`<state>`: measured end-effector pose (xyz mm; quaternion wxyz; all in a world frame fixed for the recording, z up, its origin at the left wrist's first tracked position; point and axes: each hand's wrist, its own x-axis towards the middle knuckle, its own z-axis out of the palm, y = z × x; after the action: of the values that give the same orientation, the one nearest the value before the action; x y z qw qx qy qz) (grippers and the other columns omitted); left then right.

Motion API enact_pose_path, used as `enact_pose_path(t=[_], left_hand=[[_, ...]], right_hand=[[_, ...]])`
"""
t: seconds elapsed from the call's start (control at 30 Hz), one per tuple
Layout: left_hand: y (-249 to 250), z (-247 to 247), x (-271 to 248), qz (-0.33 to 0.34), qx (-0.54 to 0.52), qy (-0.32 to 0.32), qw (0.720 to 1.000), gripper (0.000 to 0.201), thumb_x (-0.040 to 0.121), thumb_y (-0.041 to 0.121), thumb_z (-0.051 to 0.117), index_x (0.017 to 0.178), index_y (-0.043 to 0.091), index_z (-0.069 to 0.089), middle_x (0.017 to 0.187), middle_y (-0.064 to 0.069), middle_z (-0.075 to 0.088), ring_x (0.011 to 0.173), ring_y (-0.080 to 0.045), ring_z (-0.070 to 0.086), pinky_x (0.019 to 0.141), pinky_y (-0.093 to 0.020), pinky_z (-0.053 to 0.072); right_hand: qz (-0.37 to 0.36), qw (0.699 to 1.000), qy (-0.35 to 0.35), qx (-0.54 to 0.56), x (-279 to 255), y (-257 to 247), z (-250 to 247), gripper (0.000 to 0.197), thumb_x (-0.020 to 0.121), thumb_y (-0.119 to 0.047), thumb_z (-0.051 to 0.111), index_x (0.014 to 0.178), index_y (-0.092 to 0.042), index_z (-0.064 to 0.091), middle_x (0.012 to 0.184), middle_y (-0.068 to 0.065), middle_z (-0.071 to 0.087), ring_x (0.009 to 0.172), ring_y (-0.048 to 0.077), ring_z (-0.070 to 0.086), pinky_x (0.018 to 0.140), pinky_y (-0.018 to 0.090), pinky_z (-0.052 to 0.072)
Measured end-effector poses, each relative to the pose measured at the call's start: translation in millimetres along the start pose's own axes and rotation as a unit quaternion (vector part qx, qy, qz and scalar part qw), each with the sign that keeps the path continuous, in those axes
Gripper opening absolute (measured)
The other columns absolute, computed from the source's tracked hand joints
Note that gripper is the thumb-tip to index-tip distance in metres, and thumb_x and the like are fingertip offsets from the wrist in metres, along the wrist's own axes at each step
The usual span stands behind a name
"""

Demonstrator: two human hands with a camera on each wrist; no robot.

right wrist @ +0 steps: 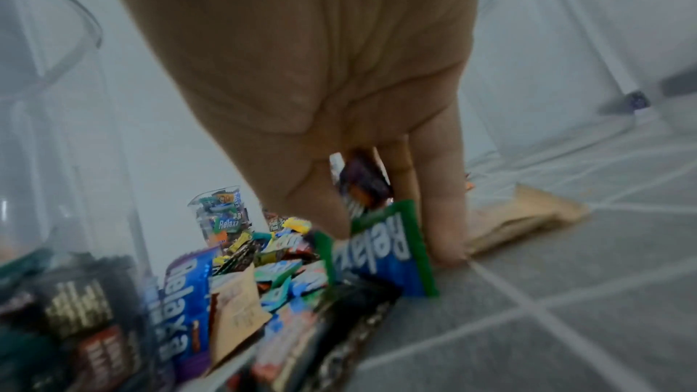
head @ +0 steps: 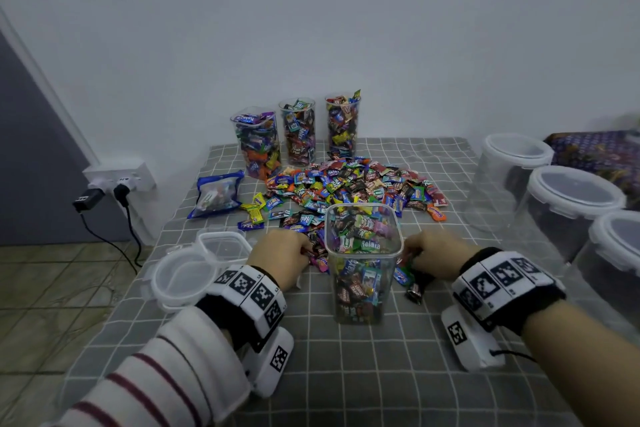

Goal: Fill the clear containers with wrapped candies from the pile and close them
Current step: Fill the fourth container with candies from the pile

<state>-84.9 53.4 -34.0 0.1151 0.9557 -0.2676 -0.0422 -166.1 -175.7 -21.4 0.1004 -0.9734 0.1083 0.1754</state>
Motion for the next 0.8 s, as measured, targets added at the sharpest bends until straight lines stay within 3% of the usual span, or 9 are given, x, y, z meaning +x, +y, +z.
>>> enact_pose_path(t=[0.1, 0.23, 0.33, 0.43, 0.57, 0.67, 0.73, 0.8], left_hand=[[2.5, -2.0, -2.4, 0.006, -0.015, 0.009, 1.000, 0.018, 0.090, 0.015, 0.054, 0.098, 0.013, 0.070, 0.098, -0.006, 0.069, 0.094, -0.021, 0.060, 0.070, -0.024, 0.036], [4.2, -7.3, -4.3, 0.013, -0.042, 0.013, 0.999, 0.014, 0.089, 0.015, 0.057, 0.092, 0.012, 0.070, 0.093, -0.004, 0.069, 0.083, -0.017, 0.056, 0.069, -0.023, 0.036], [4.7, -12.1, -5.0, 0.013, -0.054, 0.019, 0.998, 0.015, 0.088, 0.013, 0.057, 0.092, 0.015, 0.071, 0.083, 0.000, 0.064, 0.074, -0.011, 0.047, 0.067, -0.021, 0.034], [4.4, -18.4, -4.7, 0.008, -0.080, 0.021, 0.997, 0.016, 0.086, 0.011, 0.059, 0.092, 0.015, 0.072, 0.083, 0.000, 0.067, 0.072, -0.010, 0.050, 0.068, -0.021, 0.038], [3.7, -26.8, -4.0, -0.006, -0.115, 0.021, 0.993, 0.011, 0.085, 0.012, 0.063, 0.090, 0.013, 0.073, 0.078, -0.004, 0.067, 0.070, -0.017, 0.055, 0.077, -0.033, 0.051], [2.5, -32.6, -4.0, -0.020, -0.146, 0.027, 0.989, 0.014, 0.085, 0.012, 0.065, 0.096, 0.012, 0.073, 0.078, -0.004, 0.064, 0.075, -0.021, 0.059, 0.079, -0.036, 0.052], [0.8, -36.8, -5.0, -0.024, -0.171, 0.033, 0.984, 0.014, 0.085, 0.010, 0.064, 0.096, 0.011, 0.072, 0.074, -0.003, 0.062, 0.076, -0.022, 0.060, 0.081, -0.039, 0.053], [-0.1, -41.9, -6.5, -0.020, -0.193, 0.046, 0.980, 0.012, 0.084, 0.009, 0.065, 0.093, 0.012, 0.073, 0.074, -0.004, 0.065, 0.073, -0.022, 0.062, 0.079, -0.040, 0.054]], right_hand=[[-0.019, 0.998, -0.053, -0.025, -4.0, -3.8, 1.3, 0.048, 0.089, -0.024, 0.055, 0.136, -0.023, 0.046, 0.132, 0.006, 0.051, 0.116, 0.022, 0.051, 0.088, 0.027, 0.041], [-0.040, 0.991, -0.075, -0.100, -7.8, -9.4, 8.2, 0.070, 0.079, -0.033, 0.067, 0.142, -0.026, 0.036, 0.134, 0.006, 0.041, 0.119, 0.025, 0.047, 0.096, 0.036, 0.046], [-0.048, 0.989, -0.032, -0.133, -8.2, -11.2, 14.2, 0.062, 0.081, -0.028, 0.065, 0.138, -0.022, 0.040, 0.131, 0.008, 0.044, 0.117, 0.025, 0.049, 0.093, 0.033, 0.046], [-0.048, 0.990, -0.025, -0.126, -8.2, -11.6, 14.0, 0.050, 0.087, -0.017, 0.059, 0.135, -0.019, 0.044, 0.131, 0.009, 0.046, 0.117, 0.025, 0.050, 0.092, 0.031, 0.044], [-0.038, 0.990, -0.021, -0.132, -7.0, -11.1, 11.3, 0.044, 0.091, -0.012, 0.052, 0.134, -0.020, 0.046, 0.131, 0.009, 0.050, 0.119, 0.025, 0.051, 0.092, 0.031, 0.043], [-0.027, 0.989, -0.025, -0.142, -5.2, -11.4, 7.5, 0.026, 0.090, -0.008, 0.050, 0.115, -0.014, 0.056, 0.123, 0.009, 0.055, 0.113, 0.025, 0.054, 0.085, 0.029, 0.044], [-0.013, 0.993, -0.003, -0.119, -7.1, -10.7, 3.5, 0.012, 0.089, -0.007, 0.050, 0.085, -0.018, 0.052, 0.104, 0.006, 0.058, 0.099, 0.024, 0.055, 0.067, 0.021, 0.041], [-0.003, 0.997, 0.032, -0.071, -9.5, -6.7, -1.9, 0.025, 0.088, -0.007, 0.049, 0.068, -0.021, 0.041, 0.080, -0.002, 0.050, 0.084, 0.018, 0.048, 0.052, 0.016, 0.031]])
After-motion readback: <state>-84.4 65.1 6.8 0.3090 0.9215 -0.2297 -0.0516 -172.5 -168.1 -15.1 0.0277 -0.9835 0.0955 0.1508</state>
